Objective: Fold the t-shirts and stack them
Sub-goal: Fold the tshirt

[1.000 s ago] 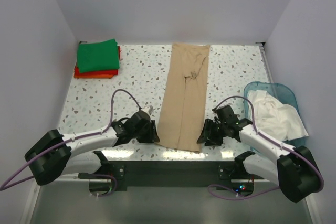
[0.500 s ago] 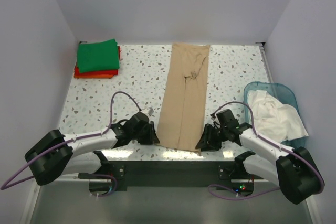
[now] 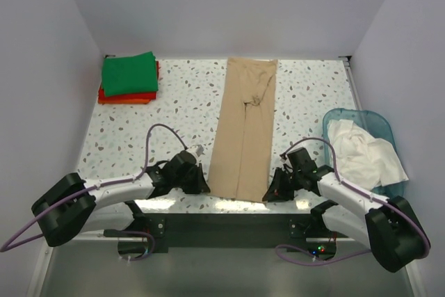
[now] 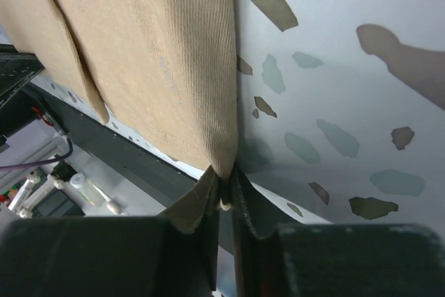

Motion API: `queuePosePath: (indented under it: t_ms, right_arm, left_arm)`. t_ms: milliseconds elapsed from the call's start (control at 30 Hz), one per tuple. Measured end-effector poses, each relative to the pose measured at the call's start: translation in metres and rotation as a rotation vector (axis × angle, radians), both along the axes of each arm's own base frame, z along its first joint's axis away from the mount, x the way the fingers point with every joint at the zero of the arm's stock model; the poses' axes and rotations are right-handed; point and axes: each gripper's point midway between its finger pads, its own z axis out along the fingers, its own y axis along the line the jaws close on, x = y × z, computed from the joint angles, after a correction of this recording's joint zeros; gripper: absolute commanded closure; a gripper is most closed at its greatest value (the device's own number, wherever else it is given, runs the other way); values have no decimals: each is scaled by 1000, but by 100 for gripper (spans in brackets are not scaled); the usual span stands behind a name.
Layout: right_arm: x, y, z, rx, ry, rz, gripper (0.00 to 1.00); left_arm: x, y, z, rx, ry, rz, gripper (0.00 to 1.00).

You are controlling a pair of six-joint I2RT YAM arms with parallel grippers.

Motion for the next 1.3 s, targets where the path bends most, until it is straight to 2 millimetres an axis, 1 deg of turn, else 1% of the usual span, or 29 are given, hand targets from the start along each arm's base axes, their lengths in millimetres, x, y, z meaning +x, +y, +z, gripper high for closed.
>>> queuePosePath:
  t_ms: [100, 333, 400, 467, 533, 633, 700, 767, 867, 933, 1000, 1100, 1167, 1300]
  right_arm:
    - [-2, -3, 0, -13, -3, 3, 99]
    - [-17, -11, 3, -34, 13, 31, 100]
    - [-17, -12, 9, -37, 3, 36, 100]
    - [-10, -12, 19, -47, -26, 37, 100]
    - [6, -9, 35, -56, -81, 38, 100]
    - [38, -3, 60, -74, -179, 28, 100]
    - [59, 0, 71, -92, -234, 10, 100]
    - [78, 1, 78, -119, -268, -10, 100]
    - [105, 3, 82, -156, -309, -41, 100]
    - [123, 5, 80, -181, -326, -67, 100]
    - [143, 6, 77, -192, -335, -95, 100]
    - [168, 3, 68, -211, -333, -144, 100]
    - [185, -2, 61, -230, -328, -180, 100]
    - [217, -12, 54, -235, -332, -245, 100]
  left_arm:
    - [-4, 0, 0, -3, 1, -9, 100]
    - [-25, -5, 6, -14, 22, -53, 100]
    - [-25, -6, 9, -6, 21, -54, 100]
    - [-19, -9, 17, 5, 11, -48, 100]
    - [-8, -19, 33, 2, -19, -47, 100]
    - [20, -40, 61, -25, -83, -35, 100]
    - [39, -48, 73, -37, -109, -14, 100]
    - [59, -52, 81, -46, -123, 17, 100]
    - [90, -48, 79, -38, -119, 82, 100]
    - [108, -47, 74, -22, -110, 118, 100]
    - [123, -49, 70, -12, -103, 140, 100]
    - [149, -58, 67, -12, -104, 166, 100]
    - [165, -64, 64, -14, -106, 181, 100]
    - [195, -68, 57, -14, -107, 222, 100]
